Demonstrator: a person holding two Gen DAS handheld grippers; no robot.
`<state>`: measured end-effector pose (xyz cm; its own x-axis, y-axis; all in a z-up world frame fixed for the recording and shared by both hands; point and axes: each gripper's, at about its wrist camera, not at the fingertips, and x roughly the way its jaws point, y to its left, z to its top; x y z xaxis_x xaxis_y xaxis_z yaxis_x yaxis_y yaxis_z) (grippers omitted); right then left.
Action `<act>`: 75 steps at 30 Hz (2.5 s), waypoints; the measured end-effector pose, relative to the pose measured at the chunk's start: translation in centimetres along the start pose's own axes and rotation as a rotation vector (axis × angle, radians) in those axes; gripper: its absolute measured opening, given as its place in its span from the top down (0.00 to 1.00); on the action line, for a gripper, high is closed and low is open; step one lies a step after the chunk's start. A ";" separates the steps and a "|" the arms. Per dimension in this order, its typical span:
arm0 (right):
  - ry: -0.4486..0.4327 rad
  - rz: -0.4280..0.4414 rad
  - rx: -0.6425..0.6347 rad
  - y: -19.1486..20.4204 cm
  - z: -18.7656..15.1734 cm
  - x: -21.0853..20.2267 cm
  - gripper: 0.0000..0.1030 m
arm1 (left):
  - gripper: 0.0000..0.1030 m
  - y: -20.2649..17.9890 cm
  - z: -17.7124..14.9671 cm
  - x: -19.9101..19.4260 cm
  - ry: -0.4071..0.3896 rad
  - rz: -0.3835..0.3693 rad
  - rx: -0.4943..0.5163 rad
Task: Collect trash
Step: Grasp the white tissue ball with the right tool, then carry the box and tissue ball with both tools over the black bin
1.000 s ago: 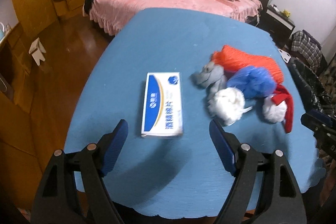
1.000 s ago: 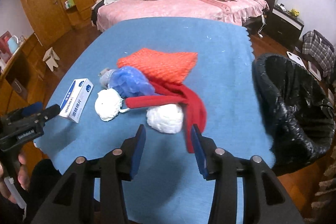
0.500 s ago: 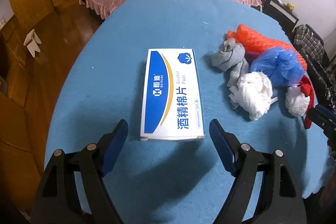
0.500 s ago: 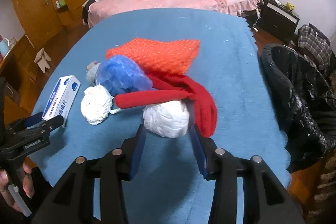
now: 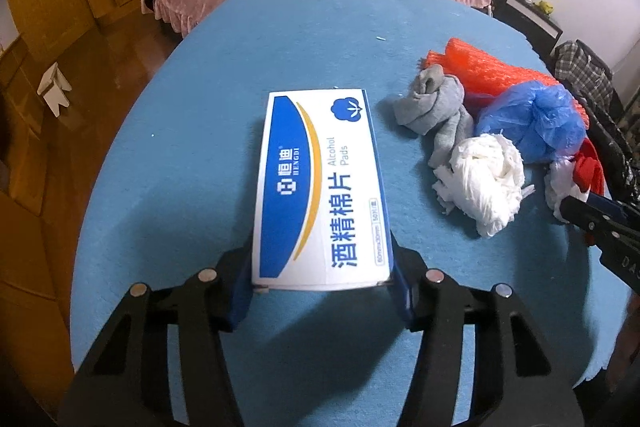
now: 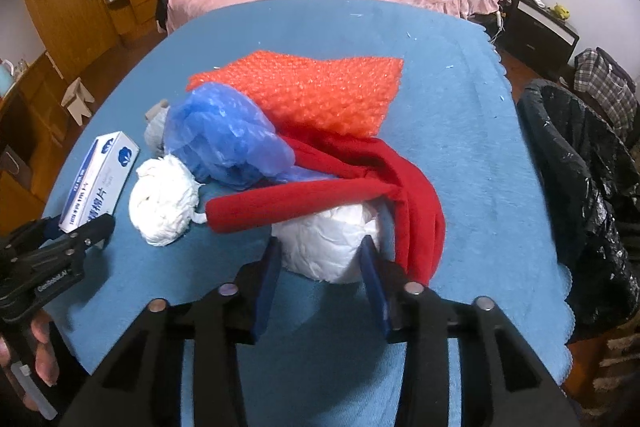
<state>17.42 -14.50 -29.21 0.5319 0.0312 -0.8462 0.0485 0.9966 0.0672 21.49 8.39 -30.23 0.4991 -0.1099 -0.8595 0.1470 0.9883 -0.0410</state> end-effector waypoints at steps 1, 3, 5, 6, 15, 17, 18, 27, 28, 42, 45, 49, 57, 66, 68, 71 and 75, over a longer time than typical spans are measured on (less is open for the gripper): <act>0.000 0.005 -0.001 0.0 -0.1 -0.1 0.65 | 0.48 -0.1 -0.1 -0.1 0.000 -0.001 0.003; 0.001 0.016 0.003 -0.1 -0.1 -0.4 0.67 | 0.48 -0.5 -0.1 -0.4 0.000 -0.003 0.009; 0.002 0.032 0.007 -0.4 0.0 -0.7 0.67 | 0.48 -0.7 -0.2 -0.8 -0.004 -0.002 0.010; 0.002 0.042 0.008 -0.4 -0.1 -1.0 0.67 | 0.48 -0.9 -0.2 -1.1 -0.007 -0.005 0.008; -0.027 0.093 0.014 -1.4 0.1 -4.1 0.67 | 0.48 -2.2 0.0 -4.0 -0.049 -0.011 0.010; -0.034 0.100 0.015 -1.7 0.3 -4.7 0.67 | 0.48 -2.5 0.1 -4.5 -0.052 -0.012 0.011; -0.039 0.108 0.013 -1.8 0.4 -5.1 0.67 | 0.48 -2.7 0.1 -4.7 -0.054 -0.012 0.013; -0.069 0.124 0.006 -3.1 1.0 -6.8 0.67 | 0.48 -4.1 0.3 -6.3 -0.082 -0.017 0.026; -0.071 0.122 0.004 -3.3 1.0 -7.1 0.67 | 0.48 -4.2 0.3 -6.5 -0.082 -0.017 0.026; -0.125 0.107 -0.014 -4.7 1.3 -10.2 0.67 | 0.48 -7.2 0.4 -8.8 -0.110 -0.029 0.048; -0.132 0.097 -0.018 -5.4 1.4 -10.5 0.67 | 0.48 -8.1 0.5 -9.1 -0.112 -0.027 0.055; -0.131 0.086 -0.012 -6.6 1.3 -10.6 0.67 | 0.48 -9.4 0.5 -9.5 -0.109 -0.025 0.056; -0.138 0.068 0.004 -9.4 1.0 -11.0 0.67 | 0.48 -12.9 0.6 -10.3 -0.108 -0.027 0.073; -0.158 0.032 0.023 -13.4 1.0 -12.0 0.67 | 0.48 -17.2 1.1 -10.9 -0.110 -0.029 0.092; -0.160 0.022 0.023 -14.3 1.0 -12.2 0.67 | 0.48 -18.2 1.2 -11.0 -0.112 -0.026 0.092; -0.156 0.000 0.016 -15.8 1.2 -12.3 0.67 | 0.48 -19.8 1.7 -11.1 -0.108 -0.032 0.087; -0.155 -0.019 0.023 -18.0 1.6 -12.5 0.67 | 0.48 -22.5 2.2 -11.3 -0.110 -0.049 0.102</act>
<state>11.23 -32.95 -19.01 0.6550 -0.0017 -0.7556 0.0779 0.9948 0.0653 14.41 -12.88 -18.49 0.5793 -0.1739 -0.7964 0.2567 0.9662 -0.0243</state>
